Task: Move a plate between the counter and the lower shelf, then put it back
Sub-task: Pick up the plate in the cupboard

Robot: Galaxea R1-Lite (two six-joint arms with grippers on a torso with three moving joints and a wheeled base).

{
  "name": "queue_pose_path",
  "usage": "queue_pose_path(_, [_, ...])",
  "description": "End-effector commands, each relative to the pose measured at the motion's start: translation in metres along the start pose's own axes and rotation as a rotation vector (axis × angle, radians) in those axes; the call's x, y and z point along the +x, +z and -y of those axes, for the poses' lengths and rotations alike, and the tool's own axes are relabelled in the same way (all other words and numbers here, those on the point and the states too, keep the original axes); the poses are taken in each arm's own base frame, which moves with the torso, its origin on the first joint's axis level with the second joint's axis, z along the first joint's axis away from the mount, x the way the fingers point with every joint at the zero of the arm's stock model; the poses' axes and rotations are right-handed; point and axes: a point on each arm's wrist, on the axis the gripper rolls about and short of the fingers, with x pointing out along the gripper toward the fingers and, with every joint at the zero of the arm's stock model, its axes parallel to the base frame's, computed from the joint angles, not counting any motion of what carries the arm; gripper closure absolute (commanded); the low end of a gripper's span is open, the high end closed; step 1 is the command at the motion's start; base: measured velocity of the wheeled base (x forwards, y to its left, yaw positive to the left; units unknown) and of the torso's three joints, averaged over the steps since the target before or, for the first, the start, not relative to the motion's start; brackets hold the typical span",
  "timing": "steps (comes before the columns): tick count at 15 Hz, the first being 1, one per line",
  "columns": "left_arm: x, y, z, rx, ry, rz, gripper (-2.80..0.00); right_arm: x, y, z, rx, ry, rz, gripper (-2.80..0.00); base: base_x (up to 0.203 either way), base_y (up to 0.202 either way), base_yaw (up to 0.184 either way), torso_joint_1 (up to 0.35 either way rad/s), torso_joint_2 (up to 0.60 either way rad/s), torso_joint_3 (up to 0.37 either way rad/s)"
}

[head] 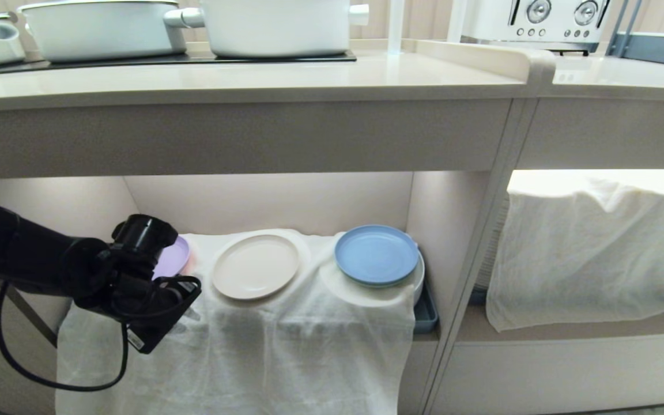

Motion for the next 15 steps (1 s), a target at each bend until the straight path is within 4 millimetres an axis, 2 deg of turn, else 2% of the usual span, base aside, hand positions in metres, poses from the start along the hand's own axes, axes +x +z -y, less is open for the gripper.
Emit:
queue_pose_path(1, [-0.007, -0.004, -0.007, -0.009, 0.004, 0.000, 0.00, 0.000, 0.000, 0.000, 0.000, 0.000, -0.001, 0.00, 0.000, 0.000, 0.000, 0.000, 0.00, 0.000])
queue_pose_path(6, [-0.018, -0.017, -0.031, -0.006, 0.037, -0.017, 0.00, 0.000, 0.000, 0.000, 0.000, 0.000, -0.001, 0.00, 0.000, 0.000, 0.000, 0.000, 0.00, 0.000])
queue_pose_path(11, [-0.041, -0.033, -0.056, 0.015, 0.022, -0.011, 0.00, 0.000, 0.000, 0.000, 0.000, 0.000, -0.001, 0.00, 0.000, 0.000, 0.000, 0.000, 0.00, 0.000])
queue_pose_path(15, [-0.065, -0.048, -0.084, 0.128, -0.006, 0.022, 0.00, 0.000, 0.000, 0.000, 0.000, 0.000, -0.001, 0.00, 0.000, 0.000, 0.000, 0.000, 0.00, 0.000])
